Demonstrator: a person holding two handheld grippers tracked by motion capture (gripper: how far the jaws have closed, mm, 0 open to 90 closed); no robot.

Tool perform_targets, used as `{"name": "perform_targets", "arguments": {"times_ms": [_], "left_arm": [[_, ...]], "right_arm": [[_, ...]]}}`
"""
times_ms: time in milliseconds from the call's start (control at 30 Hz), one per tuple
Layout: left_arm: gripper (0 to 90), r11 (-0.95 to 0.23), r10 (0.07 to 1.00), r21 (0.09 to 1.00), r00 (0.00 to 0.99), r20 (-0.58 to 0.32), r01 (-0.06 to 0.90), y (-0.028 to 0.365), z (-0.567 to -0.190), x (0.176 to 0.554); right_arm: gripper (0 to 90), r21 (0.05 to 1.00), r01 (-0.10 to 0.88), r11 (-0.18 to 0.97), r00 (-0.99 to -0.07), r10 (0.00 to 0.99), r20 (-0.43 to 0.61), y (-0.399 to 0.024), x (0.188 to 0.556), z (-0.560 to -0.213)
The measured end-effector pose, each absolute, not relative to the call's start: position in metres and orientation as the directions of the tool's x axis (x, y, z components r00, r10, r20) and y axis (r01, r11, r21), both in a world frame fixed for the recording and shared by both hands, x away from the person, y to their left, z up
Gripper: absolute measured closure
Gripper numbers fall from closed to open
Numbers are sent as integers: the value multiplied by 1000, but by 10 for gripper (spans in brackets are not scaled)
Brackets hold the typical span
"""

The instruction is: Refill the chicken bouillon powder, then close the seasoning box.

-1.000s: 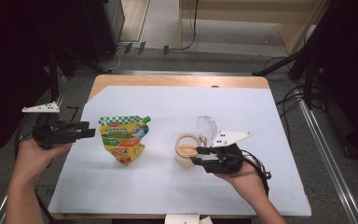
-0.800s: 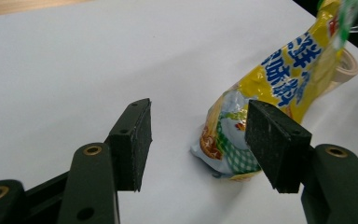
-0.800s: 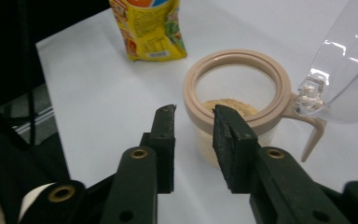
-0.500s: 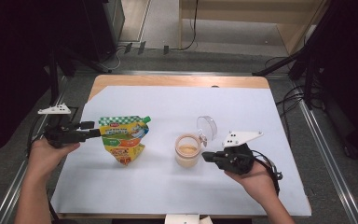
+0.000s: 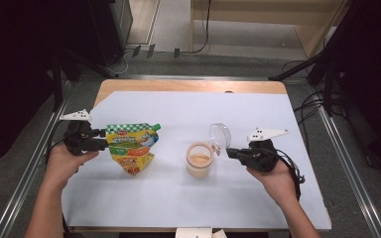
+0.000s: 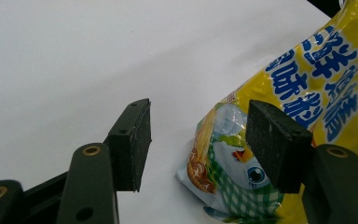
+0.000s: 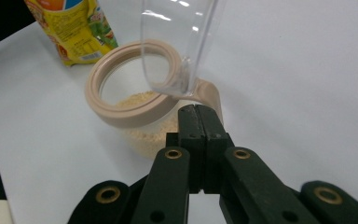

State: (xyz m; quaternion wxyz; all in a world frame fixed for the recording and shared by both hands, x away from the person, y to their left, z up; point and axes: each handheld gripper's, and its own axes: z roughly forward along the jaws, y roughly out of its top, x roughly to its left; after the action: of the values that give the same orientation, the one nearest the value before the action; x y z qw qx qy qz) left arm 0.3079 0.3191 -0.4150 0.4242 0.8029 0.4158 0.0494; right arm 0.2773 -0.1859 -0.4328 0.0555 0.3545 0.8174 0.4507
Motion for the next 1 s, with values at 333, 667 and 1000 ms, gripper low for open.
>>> {"name": "perform_targets", "arguments": {"times_ms": [333,667,1000], "left_arm": [[415,-294,709,719,648,-278,630,319,-416,308],[414,-298,711,719,649,-272,628,320,-416,307],[403,-295,710,717,647,-277,631,320,-416,308]], "right_arm": [[900,784,539,308,-718,654,237,-180,291,-435],[900,804,529,273,-715,653,248,-177,290,-430],[900,813,502,295,-736,640,223,-172,285,-426]]}}
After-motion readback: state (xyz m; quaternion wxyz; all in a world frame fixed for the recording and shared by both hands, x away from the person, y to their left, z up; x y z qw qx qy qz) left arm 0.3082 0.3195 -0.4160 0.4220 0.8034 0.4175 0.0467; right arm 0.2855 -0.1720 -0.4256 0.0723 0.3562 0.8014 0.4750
